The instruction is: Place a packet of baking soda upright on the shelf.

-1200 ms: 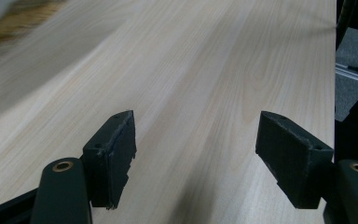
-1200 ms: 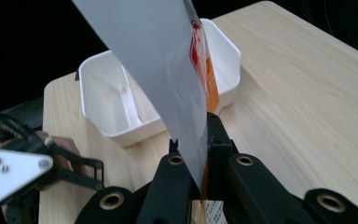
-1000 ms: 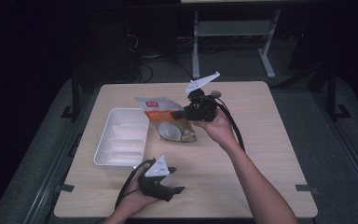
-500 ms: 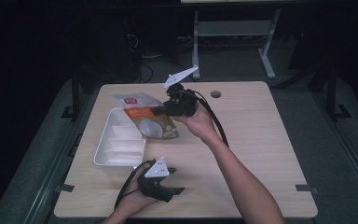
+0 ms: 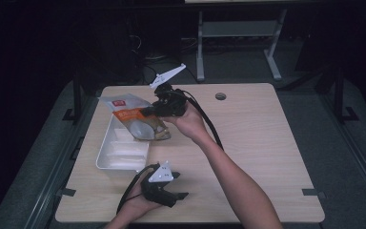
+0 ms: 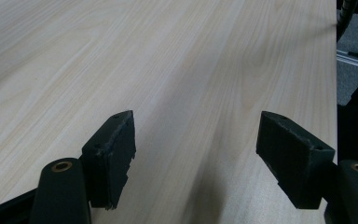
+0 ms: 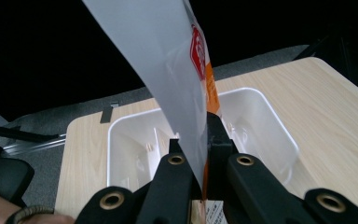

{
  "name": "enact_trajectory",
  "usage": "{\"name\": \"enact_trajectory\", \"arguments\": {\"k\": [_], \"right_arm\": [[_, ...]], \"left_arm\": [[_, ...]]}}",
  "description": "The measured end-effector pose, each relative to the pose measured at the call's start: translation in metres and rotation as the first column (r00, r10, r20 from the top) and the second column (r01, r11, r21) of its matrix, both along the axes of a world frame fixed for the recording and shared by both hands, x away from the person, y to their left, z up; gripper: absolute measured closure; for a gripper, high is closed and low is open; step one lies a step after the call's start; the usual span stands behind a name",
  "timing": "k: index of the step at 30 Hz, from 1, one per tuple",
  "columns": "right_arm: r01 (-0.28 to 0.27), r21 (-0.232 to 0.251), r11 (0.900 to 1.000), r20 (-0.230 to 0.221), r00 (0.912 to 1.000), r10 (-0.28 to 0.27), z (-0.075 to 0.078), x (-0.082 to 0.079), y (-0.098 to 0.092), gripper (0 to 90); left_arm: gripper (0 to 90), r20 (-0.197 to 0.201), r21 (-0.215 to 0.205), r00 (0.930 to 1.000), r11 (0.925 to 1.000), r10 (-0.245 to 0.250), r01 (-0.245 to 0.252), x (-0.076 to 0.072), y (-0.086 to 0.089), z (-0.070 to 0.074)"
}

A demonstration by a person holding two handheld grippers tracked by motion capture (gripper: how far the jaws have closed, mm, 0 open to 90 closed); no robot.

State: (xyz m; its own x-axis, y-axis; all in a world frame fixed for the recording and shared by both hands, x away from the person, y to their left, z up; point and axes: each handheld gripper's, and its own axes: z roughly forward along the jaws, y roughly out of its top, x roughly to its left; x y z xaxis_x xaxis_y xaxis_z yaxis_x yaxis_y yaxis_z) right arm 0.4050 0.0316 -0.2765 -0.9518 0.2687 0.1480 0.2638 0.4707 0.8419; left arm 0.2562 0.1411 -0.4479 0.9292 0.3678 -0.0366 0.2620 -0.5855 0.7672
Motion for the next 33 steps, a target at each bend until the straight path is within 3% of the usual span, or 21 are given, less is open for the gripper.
{"name": "enact_trajectory", "arguments": {"k": [12, 22, 33], "right_arm": [[-0.053, 0.015, 0.998, -0.015, 0.9985, 0.053, -0.015, 0.003, 0.037, 89.9], [-0.083, 0.041, 0.996, -0.026, 0.9961, 0.084, -0.029, 0.008, 0.056, 89.9], [-0.099, 0.035, 0.995, -0.073, 0.9922, 0.101, -0.053, 0.013, 0.073, 89.9]], "left_arm": [[27.8, -0.002, 0.002, 1.0000, 1.0000, -0.007, 0.007, -0.001, 0.003, -0.001], [27.9, -0.007, -0.003, 0.9999, 1.0000, -0.008, 0.008, -0.001, 0.004, -0.001], [28.1, -0.007, -0.009, 1.0000, 0.9999, -0.004, 0.004, 0.000, 0.006, -0.001]]}}
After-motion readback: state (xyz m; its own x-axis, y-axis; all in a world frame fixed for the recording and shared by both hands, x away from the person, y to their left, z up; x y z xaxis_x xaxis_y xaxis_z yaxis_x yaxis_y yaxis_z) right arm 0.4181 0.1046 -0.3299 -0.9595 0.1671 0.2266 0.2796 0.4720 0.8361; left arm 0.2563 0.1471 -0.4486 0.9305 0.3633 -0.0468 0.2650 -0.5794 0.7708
